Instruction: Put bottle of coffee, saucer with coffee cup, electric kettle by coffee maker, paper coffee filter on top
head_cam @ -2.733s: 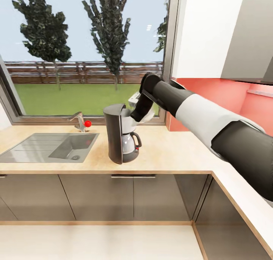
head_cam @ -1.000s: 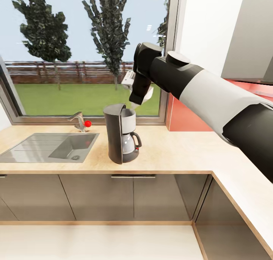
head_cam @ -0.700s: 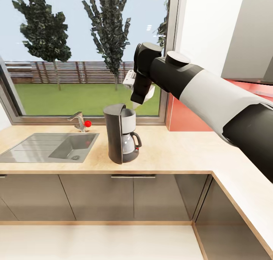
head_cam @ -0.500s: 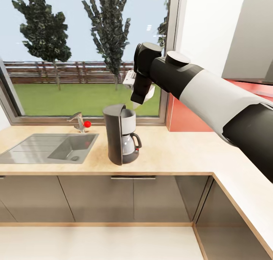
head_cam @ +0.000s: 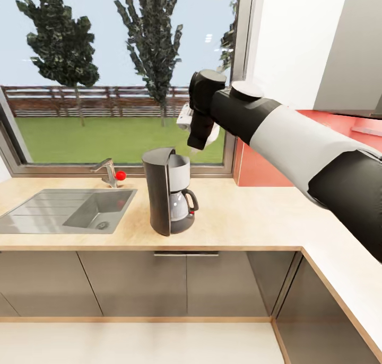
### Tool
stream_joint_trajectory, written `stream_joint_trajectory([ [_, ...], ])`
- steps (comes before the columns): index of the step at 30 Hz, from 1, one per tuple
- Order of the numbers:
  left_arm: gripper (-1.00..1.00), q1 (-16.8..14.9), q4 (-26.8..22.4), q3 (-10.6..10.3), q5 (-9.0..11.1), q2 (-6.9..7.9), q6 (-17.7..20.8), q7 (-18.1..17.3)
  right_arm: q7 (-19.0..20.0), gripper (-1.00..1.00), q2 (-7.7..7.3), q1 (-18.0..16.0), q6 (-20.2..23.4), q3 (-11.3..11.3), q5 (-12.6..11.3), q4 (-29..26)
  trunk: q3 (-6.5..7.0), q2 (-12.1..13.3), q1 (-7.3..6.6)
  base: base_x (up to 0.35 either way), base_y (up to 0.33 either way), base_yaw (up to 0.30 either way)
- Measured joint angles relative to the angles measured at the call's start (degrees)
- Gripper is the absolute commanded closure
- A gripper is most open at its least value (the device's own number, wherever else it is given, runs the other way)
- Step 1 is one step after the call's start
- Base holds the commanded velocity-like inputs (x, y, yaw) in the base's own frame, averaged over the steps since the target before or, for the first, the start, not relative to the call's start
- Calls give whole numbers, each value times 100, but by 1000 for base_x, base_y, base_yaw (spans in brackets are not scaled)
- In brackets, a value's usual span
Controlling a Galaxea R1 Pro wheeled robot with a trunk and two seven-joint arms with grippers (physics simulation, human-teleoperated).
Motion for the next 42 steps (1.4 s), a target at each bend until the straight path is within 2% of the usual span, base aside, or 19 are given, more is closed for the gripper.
stream_joint_trajectory([
  [2,-100,3,27,-14,-3,10,4,-4,7,100,50,64,-11,5,-15,-65,0,0,0,0,0,0],
  [13,-100,1,69,-28,-6,17,308,-4,217,100,49,420,-31,2,-230,-136,0,0,0,0,0,0],
  [19,-100,-1,70,-27,-6,17,312,-6,225,100,49,427,-31,-5,-333,-144,0,0,0,0,0,0],
  [33,-100,-2,62,-29,-6,17,312,-2,201,100,49,434,-23,-20,-321,-176,2,-1,0,0,0,0],
  [42,-100,-2,63,-29,-6,20,304,-1,189,100,49,433,-23,-25,-316,-190,67,-1,0,0,0,0],
])
